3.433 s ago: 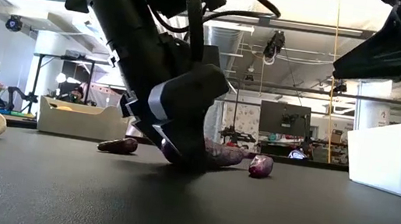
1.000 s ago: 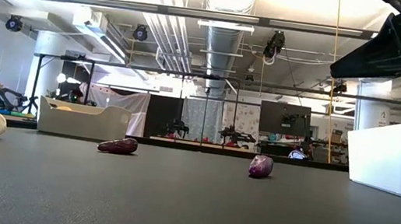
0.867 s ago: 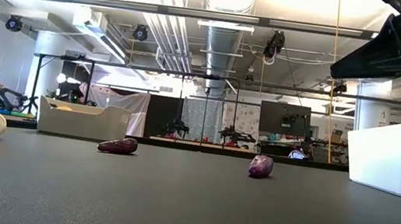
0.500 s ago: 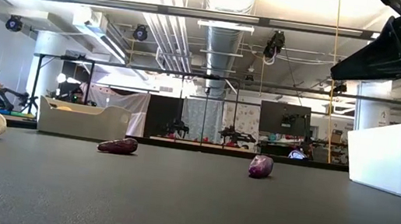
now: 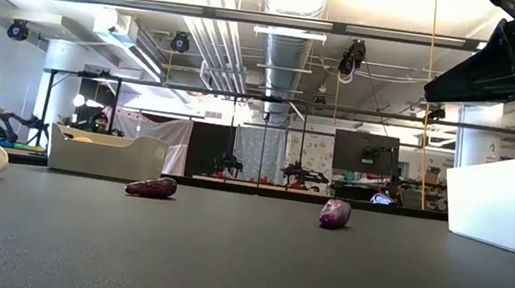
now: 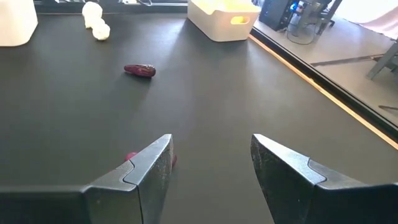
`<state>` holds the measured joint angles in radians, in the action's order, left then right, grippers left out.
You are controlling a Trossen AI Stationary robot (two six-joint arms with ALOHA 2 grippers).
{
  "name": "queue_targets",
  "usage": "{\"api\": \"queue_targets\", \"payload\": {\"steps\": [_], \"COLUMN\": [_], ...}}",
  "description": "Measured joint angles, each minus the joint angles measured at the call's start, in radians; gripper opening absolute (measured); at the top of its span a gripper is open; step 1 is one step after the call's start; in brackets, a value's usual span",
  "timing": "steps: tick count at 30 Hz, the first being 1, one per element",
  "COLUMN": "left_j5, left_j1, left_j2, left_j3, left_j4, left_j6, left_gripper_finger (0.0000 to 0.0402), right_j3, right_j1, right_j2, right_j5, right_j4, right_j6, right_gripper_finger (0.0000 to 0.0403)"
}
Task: Sort produce into baskets
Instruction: Put the bottom left eggplant into the bottom left white bin
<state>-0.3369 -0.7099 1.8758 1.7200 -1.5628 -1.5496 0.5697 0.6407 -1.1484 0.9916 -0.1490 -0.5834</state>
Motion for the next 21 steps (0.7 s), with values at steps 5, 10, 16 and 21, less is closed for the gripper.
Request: {"api": "queue_targets", "payload": {"steps": [5, 10, 16, 21], "left_j5": [-0.113, -0.159, -0.248, -0.248], "left_j1": [0.163, 0.322, 0.458, 0.499], "left_j2": [0.001, 0.002, -0.001, -0.003], "left_j3": [-0.097, -0.275, -0.519, -0.662], "left_j4": [0.068, 0.357, 0.696, 0.951], "left_j6": [0.227, 0.492, 0.602, 0.650], "left_gripper_finger": [0.0202, 0.0200, 0.0200, 0.0200], "right_j3": [-0.001, -0.001, -0.004, -0.023], "right_j1": [0.000, 0.000, 0.000, 0.000], "right_j2": [0.000, 0.000, 0.000, 0.000], "right_j5": [0.000, 0.000, 0.000, -0.005], "right_j4": [0.000, -0.001, -0.002, -0.003], "right_j6": [0.000, 0.000, -0.027, -0.047], "right_gripper_finger": [0.0210, 0.0210, 0.0210, 0.0210]}}
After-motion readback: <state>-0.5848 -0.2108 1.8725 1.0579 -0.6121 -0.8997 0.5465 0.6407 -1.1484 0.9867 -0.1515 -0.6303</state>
